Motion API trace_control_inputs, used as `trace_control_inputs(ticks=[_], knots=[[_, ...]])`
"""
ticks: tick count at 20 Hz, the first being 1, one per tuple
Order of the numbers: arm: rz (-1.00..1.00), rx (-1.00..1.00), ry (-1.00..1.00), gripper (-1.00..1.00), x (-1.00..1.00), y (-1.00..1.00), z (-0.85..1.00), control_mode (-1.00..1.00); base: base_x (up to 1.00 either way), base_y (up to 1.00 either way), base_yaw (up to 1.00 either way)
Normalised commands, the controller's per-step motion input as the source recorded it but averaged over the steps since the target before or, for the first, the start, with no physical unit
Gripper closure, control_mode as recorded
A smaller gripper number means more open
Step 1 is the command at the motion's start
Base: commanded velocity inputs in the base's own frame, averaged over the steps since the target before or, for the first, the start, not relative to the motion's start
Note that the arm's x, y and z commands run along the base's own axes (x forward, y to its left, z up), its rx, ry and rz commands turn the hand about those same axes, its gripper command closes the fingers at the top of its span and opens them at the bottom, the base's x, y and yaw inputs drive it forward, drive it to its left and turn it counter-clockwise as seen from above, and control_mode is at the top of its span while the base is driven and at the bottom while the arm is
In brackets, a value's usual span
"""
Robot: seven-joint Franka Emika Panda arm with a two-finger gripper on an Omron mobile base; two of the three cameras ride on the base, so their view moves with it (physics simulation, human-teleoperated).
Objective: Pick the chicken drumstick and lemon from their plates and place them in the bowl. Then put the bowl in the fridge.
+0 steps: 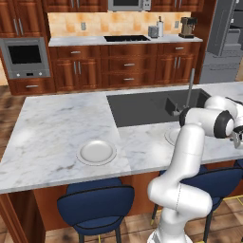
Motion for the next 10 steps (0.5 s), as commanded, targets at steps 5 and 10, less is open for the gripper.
trace_control_inputs(ticks=[5, 10], knots=[[0.01, 0.0, -0.1, 1.0, -0.32, 0.03, 0.28, -1.0, 0.0, 0.0, 0.0], [0.01, -0.01, -0.18, 1.0, -0.52, 0.15, 0.42, -1.0, 0.0, 0.0, 0.0]])
